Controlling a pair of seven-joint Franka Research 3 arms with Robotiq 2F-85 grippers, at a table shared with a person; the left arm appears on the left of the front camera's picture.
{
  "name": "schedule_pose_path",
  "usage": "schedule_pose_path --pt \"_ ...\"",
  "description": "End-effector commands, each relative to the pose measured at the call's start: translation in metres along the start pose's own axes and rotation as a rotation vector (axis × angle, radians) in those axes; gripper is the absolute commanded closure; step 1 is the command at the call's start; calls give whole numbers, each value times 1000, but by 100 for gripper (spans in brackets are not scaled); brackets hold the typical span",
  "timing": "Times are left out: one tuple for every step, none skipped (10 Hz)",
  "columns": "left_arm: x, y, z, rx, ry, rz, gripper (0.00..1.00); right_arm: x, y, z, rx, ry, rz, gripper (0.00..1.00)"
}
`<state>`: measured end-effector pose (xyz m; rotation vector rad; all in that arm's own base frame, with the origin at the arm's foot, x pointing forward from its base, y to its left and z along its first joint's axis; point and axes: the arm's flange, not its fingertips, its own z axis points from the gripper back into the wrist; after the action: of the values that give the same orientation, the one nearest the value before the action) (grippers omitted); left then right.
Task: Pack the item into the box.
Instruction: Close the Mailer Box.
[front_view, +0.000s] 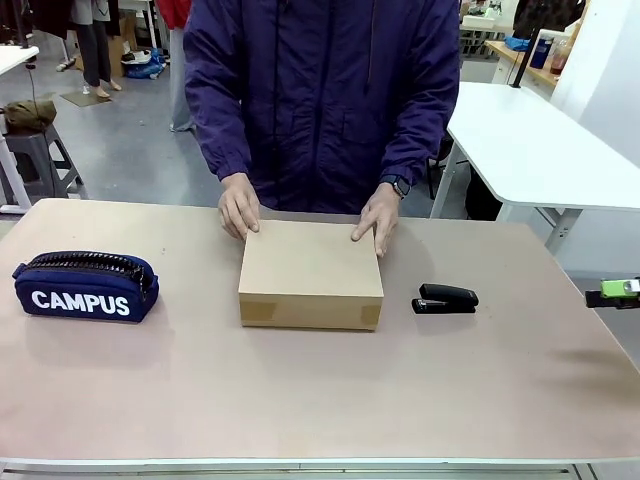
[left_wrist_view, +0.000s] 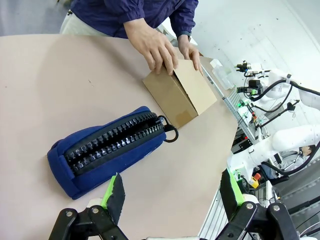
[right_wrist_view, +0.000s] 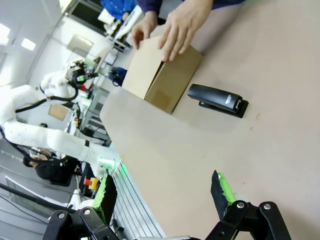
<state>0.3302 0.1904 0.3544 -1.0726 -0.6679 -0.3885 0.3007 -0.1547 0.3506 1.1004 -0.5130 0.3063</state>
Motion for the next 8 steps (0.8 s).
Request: schedule_pose_path --pt "-3 -4 0 8 11 -12 0 -3 5 -1 8 6 2 0" --pt "-3 -4 0 8 11 -12 0 -3 5 -1 8 6 2 0" --pt "-3 -4 0 8 11 -12 0 -3 5 -1 8 6 2 0" --pt "-3 -4 0 8 11 -12 0 -3 5 -1 8 6 2 0" --pt "-3 -4 0 8 11 -12 0 -3 5 -1 8 6 2 0" --pt "-3 -4 0 8 11 -12 0 -3 5 -1 8 6 2 0" --pt "-3 -4 0 8 11 -12 0 -3 5 -1 8 6 2 0" --pt "-3 -4 0 8 11 -12 0 -3 5 -1 8 6 2 0"
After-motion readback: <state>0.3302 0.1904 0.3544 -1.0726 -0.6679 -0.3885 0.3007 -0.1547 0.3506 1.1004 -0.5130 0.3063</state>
